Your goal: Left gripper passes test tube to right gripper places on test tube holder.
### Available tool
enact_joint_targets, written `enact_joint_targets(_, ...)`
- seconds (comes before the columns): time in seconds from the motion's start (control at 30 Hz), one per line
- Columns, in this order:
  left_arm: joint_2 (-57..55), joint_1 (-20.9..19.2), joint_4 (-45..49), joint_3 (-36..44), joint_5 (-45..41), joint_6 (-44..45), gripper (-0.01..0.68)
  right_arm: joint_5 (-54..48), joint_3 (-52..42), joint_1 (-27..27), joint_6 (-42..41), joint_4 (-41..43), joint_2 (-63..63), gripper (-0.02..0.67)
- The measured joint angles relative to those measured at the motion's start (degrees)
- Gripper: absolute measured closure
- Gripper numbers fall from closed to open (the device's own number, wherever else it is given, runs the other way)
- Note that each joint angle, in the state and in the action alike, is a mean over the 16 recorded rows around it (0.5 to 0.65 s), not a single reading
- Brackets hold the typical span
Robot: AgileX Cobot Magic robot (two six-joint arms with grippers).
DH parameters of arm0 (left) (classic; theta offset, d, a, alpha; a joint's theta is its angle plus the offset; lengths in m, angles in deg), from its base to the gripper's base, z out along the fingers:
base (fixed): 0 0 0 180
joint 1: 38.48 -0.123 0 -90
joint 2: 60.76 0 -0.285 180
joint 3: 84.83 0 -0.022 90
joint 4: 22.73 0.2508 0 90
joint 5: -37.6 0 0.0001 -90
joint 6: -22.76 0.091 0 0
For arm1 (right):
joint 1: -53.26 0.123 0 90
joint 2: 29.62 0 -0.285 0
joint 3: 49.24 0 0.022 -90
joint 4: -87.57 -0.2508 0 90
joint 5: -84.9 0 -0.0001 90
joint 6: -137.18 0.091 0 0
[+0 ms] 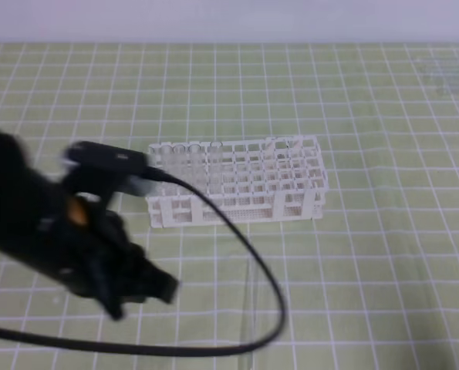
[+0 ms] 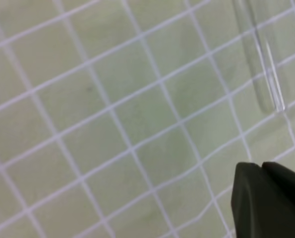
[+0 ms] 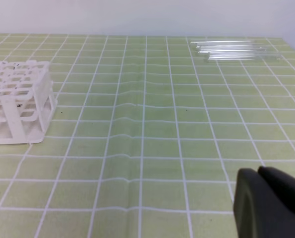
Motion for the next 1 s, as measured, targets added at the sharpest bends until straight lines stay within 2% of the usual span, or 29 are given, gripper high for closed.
enact_joint_targets(0.17, -7.82, 9.07, 2.88, -5.15, 0.17, -4.34, 0.674, 0.00, 0.00, 0.00, 0.00, 0.00, 0.00, 0.666)
enact_joint_targets(0.37, -16.44, 14.38, 2.05, -12.55, -3.39, -5.19, 0.674, 0.00, 0.00, 0.00, 0.00, 0.00, 0.00, 0.666)
enact_joint_targets(0.63, -25.58, 17.07, -0.10, -20.57, -8.18, -5.10, 0.656, 0.00, 0.00, 0.00, 0.00, 0.00, 0.00, 0.666)
enact_joint_targets(0.73, -27.95, 17.46, -0.57, -22.30, -9.26, -5.12, 0.627, 0.00, 0.00, 0.00, 0.00, 0.00, 0.00, 0.666)
enact_joint_targets(0.83, -29.82, 17.58, -1.13, -23.33, -9.22, -5.65, 0.581, 0.00, 0.00, 0.00, 0.00, 0.00, 0.00, 0.666)
enact_joint_targets(1.0, -32.26, 17.56, -2.30, -24.04, -9.00, -8.25, 0.453, 0.00, 0.00, 0.00, 0.00, 0.00, 0.00, 0.666)
